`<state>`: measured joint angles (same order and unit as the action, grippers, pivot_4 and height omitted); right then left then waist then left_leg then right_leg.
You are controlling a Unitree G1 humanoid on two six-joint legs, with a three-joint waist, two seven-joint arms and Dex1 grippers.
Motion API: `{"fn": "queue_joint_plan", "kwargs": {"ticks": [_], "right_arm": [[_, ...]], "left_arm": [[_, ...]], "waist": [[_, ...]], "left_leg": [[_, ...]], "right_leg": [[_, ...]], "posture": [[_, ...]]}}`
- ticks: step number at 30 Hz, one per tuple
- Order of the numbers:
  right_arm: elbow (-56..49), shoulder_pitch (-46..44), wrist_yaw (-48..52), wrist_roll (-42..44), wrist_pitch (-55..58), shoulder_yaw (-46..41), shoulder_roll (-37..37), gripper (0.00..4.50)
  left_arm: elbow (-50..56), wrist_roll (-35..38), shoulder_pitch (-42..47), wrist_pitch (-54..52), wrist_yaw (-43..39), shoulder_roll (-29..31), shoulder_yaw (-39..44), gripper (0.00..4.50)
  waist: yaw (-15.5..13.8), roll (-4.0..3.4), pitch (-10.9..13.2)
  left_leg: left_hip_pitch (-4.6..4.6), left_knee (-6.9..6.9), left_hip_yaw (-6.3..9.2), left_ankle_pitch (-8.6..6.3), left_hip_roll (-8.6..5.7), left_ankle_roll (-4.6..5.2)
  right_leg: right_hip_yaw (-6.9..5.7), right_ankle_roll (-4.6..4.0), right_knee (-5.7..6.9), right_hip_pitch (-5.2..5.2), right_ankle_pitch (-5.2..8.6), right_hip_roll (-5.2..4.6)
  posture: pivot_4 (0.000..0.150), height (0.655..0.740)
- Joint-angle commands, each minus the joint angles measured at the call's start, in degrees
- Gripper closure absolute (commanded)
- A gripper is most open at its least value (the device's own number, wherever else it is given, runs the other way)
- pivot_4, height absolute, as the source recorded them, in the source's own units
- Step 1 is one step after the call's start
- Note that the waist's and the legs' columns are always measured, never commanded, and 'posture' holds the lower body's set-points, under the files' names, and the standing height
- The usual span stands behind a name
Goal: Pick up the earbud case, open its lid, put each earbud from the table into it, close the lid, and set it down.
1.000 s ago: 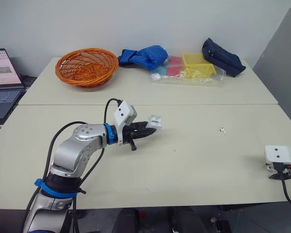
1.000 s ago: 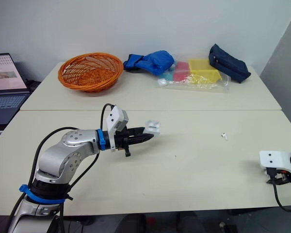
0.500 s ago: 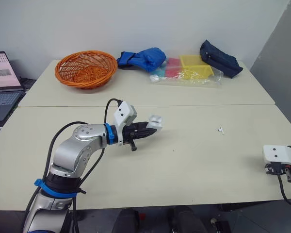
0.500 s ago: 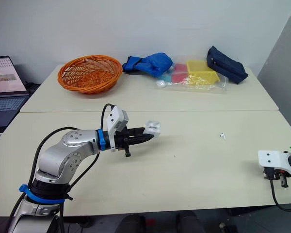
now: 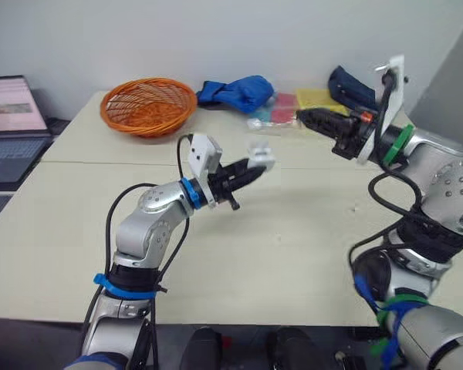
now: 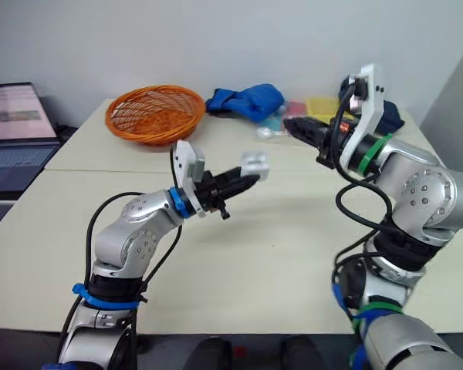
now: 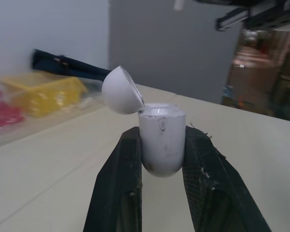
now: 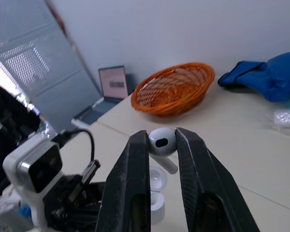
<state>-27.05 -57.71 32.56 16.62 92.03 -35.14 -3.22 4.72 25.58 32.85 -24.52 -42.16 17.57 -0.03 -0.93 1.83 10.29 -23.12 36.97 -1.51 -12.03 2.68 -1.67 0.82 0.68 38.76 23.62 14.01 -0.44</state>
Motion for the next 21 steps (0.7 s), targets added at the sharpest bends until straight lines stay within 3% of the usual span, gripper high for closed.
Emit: {"fn": "queue_joint_plan", "kwargs": {"ticks": [1,4,16,21], "right_arm": [[-10.31,-4.67,-12.68,-1.79,0.47,-5.79,16.70,4.10],[-13.67,-5.66,-17.93,-1.99,0.18,-6.57,23.71,4.10],[-10.42,-3.95,-23.52,7.85,-2.76,-5.67,24.49,4.10],[-7.26,-0.71,-17.32,19.28,0.47,-1.77,17.38,4.10]], "left_arm": [[-3.23,-5.18,4.17,11.63,4.73,-5.24,-1.22,3.75],[-5.97,-7.85,6.76,16.95,6.57,-8.97,-2.32,3.75],[-9.41,-7.54,8.91,19.55,5.46,-10.03,-2.29,3.75],[-8.39,-5.04,8.93,16.82,1.96,-8.92,-2.28,3.75]], "waist": [[0.14,-0.17,-0.01],[-0.39,-0.16,-0.02],[2.76,-0.16,-0.02],[2.86,-0.16,-0.01]], "left_leg": [[-0.11,-0.02,-0.16,-0.01,-0.03,0.01],[-1.22,0.19,-0.09,0.03,-0.11,0.06],[-0.98,0.03,-0.02,0.04,0.01,0.12],[-0.83,0.03,-0.05,0.06,0.01,0.15]], "right_leg": [[0.07,-0.01,0.03,0.18,-0.02,-0.04],[-0.06,0.17,-0.10,1.03,-0.21,-0.08],[0.04,0.28,0.09,1.01,-0.13,0.14],[0.07,0.36,0.09,0.90,-0.08,0.16]], "posture": [[0.150,0.7400],[0.150,0.7400],[0.150,0.7400],[0.150,0.7400]]}}
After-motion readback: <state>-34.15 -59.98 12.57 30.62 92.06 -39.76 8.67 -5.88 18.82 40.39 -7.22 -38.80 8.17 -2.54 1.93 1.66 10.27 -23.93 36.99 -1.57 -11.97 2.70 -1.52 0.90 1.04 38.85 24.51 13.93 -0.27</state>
